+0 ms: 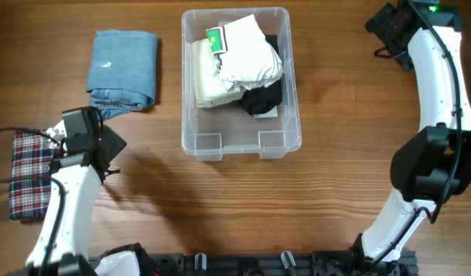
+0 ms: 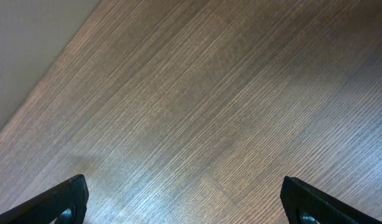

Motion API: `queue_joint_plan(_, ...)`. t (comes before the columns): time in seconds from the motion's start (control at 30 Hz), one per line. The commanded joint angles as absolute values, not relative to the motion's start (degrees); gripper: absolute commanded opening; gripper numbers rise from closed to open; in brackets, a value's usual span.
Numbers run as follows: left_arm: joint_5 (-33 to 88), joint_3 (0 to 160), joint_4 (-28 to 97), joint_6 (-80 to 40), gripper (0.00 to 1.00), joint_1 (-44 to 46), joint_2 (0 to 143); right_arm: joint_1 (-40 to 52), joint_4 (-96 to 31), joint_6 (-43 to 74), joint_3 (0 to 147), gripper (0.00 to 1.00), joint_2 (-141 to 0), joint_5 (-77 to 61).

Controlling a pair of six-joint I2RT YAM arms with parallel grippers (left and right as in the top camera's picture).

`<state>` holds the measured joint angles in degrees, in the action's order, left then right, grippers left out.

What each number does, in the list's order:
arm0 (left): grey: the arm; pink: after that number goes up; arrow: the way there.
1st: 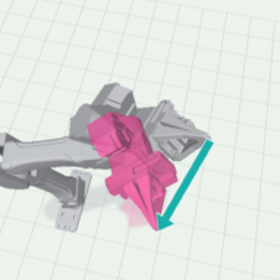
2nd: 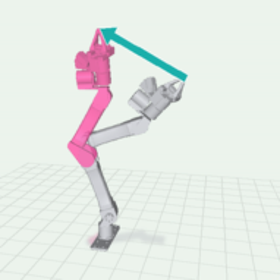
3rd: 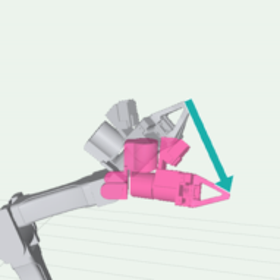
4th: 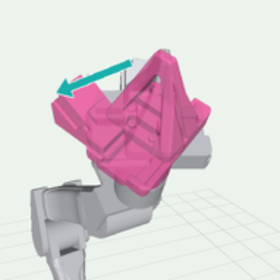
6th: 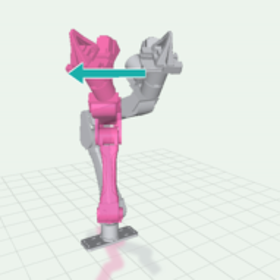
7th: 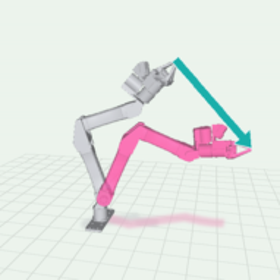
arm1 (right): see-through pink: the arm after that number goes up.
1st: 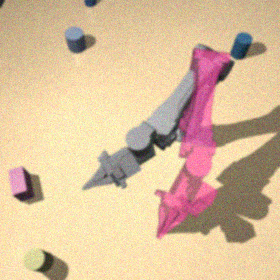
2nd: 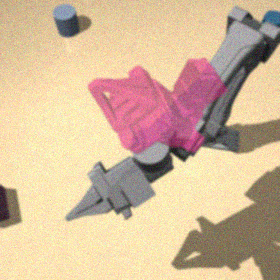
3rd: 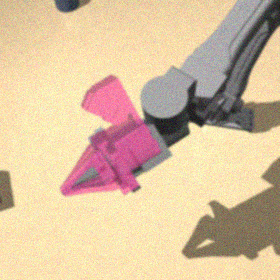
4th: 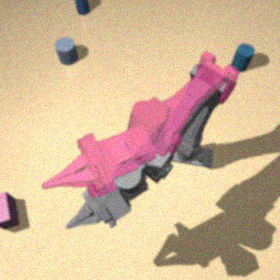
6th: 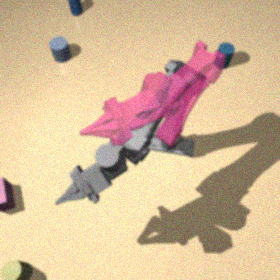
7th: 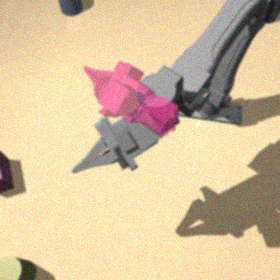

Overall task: Pack container
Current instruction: 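Lower the left gripper onto the red plaid shirt and grasp it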

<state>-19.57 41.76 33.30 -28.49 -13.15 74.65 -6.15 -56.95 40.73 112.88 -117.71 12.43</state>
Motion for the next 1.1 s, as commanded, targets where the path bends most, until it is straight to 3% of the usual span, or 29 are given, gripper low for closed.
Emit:
queue_joint_plan(0.0,-29.8,42.5,30.5,-24.9,1.00,-13.5,79.0,-6.0,-57.0,41.3,112.8,1.00,-118.5,12.1)
queue_joint_plan(0.13,-28.3,49.3,33.6,-15.1,0.99,-13.0,83.2,-6.0,-57.0,41.3,112.8,1.00,-118.5,12.1)
queue_joint_plan(0.27,-32.9,55.7,38.3,-15.2,1.00,-13.0,84.0,-6.0,-57.0,41.4,112.8,1.00,-118.5,12.1)
queue_joint_plan(0.43,-41.0,56.4,27.3,-11.4,1.00,-13.0,84.0,-6.0,-57.0,41.3,112.8,1.00,-118.5,12.1)
queue_joint_plan(0.5,-39.3,56.4,28.1,-0.1,1.00,-12.9,84.0,-6.0,-57.0,41.3,112.8,1.00,-118.5,12.1)
queue_joint_plan(0.57,-35.6,56.4,35.3,21.6,1.00,-12.9,84.3,-6.0,-57.0,41.4,112.8,1.00,-118.5,12.1)
queue_joint_plan(0.6,-35.8,56.4,38.1,24.3,1.00,-13.0,84.4,-6.0,-57.0,41.4,112.8,1.00,-118.5,12.1)
queue_joint_plan(0.87,-38.7,56.3,43.1,17.2,1.00,-16.9,87.2,-6.0,-57.0,41.3,112.8,1.00,-118.5,12.1)
queue_joint_plan(1.07,-38.4,56.2,41.5,19.7,1.00,-19.4,90.6,-6.0,-57.0,41.3,112.8,1.00,-118.5,12.1)
